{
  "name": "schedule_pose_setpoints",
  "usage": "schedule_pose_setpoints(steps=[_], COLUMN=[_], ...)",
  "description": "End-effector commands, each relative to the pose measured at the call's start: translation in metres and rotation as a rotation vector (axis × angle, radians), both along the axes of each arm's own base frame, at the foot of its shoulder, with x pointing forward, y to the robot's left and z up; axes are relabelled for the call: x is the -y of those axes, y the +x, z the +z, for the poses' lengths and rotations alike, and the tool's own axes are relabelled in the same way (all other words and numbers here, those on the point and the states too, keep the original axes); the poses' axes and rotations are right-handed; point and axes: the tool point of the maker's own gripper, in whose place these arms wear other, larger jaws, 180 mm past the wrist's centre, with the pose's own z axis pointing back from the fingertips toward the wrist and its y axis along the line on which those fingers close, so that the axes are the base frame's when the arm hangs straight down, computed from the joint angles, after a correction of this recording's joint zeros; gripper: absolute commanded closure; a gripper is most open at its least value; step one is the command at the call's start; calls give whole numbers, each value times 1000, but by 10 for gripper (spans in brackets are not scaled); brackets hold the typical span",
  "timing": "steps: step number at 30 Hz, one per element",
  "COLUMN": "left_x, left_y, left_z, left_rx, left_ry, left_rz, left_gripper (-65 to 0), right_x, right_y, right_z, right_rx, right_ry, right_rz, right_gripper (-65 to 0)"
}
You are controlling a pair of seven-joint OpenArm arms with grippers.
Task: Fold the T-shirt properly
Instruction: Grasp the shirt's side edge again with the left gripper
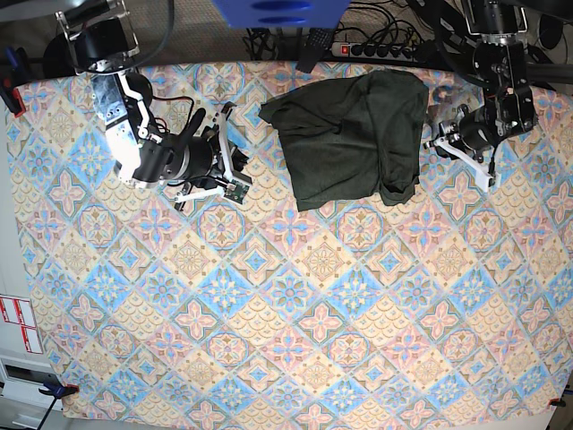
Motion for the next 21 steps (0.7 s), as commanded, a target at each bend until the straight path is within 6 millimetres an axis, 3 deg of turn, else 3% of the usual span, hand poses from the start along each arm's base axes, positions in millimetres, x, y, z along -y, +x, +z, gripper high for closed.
schedule_pose_setpoints(steps=[1, 8, 14, 21], left_x=[-12, -22, 34, 86], left_y=[8, 9, 27, 52], left_z=[12, 16, 56, 67], left_rx=[40, 58, 219, 267], left_ry=[15, 12, -215, -314], left_rz=[17, 61, -115, -198], left_gripper=[-109, -109, -108, -108], right_x=[-2, -2, -2, -2], right_y=[8, 5, 5, 5], right_z=[10, 9, 9, 9], right_rx=[33, 28, 28, 28], right_ry=[23, 23, 23, 23], right_rz=[3, 3, 5, 5], right_gripper=[-60, -60, -60, -60])
